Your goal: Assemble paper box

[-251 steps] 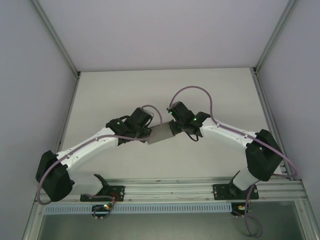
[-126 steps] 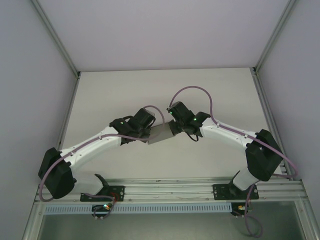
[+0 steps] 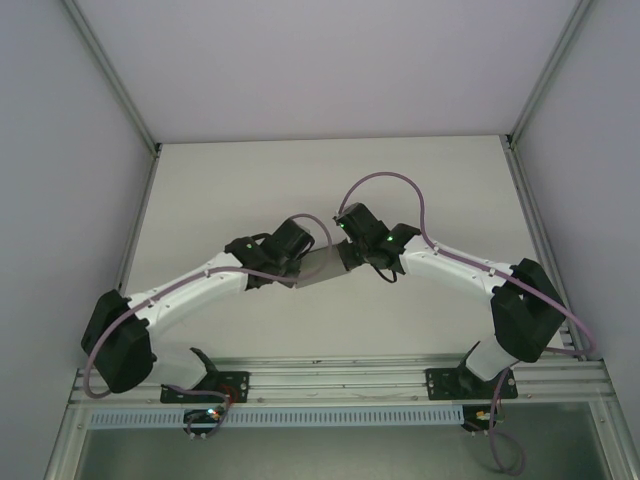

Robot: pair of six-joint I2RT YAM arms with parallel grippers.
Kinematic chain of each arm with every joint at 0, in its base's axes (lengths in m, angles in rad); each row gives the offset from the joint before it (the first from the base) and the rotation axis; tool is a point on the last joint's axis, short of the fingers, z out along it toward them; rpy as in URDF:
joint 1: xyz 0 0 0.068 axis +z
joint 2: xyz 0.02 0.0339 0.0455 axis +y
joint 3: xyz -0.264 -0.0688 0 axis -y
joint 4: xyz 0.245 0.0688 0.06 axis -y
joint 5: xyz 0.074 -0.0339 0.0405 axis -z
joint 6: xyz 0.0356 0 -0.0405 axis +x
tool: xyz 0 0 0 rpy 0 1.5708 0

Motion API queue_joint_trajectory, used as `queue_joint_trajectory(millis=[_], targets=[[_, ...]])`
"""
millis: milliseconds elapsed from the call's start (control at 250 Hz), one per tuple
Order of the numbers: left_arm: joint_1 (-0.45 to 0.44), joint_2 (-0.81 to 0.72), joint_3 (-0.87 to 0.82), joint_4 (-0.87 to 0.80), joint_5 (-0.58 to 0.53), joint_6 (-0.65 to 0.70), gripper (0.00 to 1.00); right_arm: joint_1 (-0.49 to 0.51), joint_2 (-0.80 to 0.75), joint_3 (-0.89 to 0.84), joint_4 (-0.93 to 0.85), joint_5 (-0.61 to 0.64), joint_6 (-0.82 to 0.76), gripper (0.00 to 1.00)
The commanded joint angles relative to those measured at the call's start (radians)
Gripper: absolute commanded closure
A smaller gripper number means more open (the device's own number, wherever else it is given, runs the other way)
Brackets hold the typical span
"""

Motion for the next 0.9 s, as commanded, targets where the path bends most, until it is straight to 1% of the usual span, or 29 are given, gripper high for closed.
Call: queue_joint_trajectory(millis=[0,116,244,303,427,471,499,603,739,827,894], targets=[[-0.007,0.013,-0.002,0.015,-0.018,0.001,0.88,0.011,0.036,-0.018,-0.127,-0.034,0.009,1.0],[-0.007,0.009,0.006,0.004,-0.04,-0.009,1.0,0.011,0.035,-0.021,-0.127,-0.033,0.009,1.0],[-0.007,0.006,0.036,-0.035,-0.043,-0.043,1.0,0.013,0.032,-0.021,-0.131,-0.033,0.005,1.0],[-0.003,0.01,0.055,-0.055,-0.017,-0.075,1.0,0.013,0.031,-0.022,-0.129,-0.028,0.005,1.0],[0.022,0.022,0.085,-0.097,0.096,-0.136,1.0,0.023,0.03,-0.021,-0.137,0.005,0.007,1.0],[0.037,0.024,0.097,-0.116,0.118,-0.178,1.0,0.025,0.03,-0.021,-0.138,0.01,0.007,1.0],[0.05,0.024,0.1,-0.118,0.157,-0.192,1.0,0.028,0.03,-0.021,-0.136,0.011,0.008,1.0],[0.111,0.02,0.092,-0.078,0.334,-0.231,1.0,0.041,0.039,-0.023,-0.125,0.027,0.01,1.0],[0.165,-0.002,0.104,-0.072,0.43,-0.28,1.0,0.051,0.046,-0.026,-0.126,0.054,0.009,1.0],[0.215,-0.036,0.08,-0.027,0.524,-0.312,1.0,0.051,0.04,-0.039,-0.119,0.056,0.012,1.0],[0.257,-0.051,0.048,0.018,0.619,-0.346,1.0,0.051,0.037,-0.047,-0.114,0.05,0.012,1.0]])
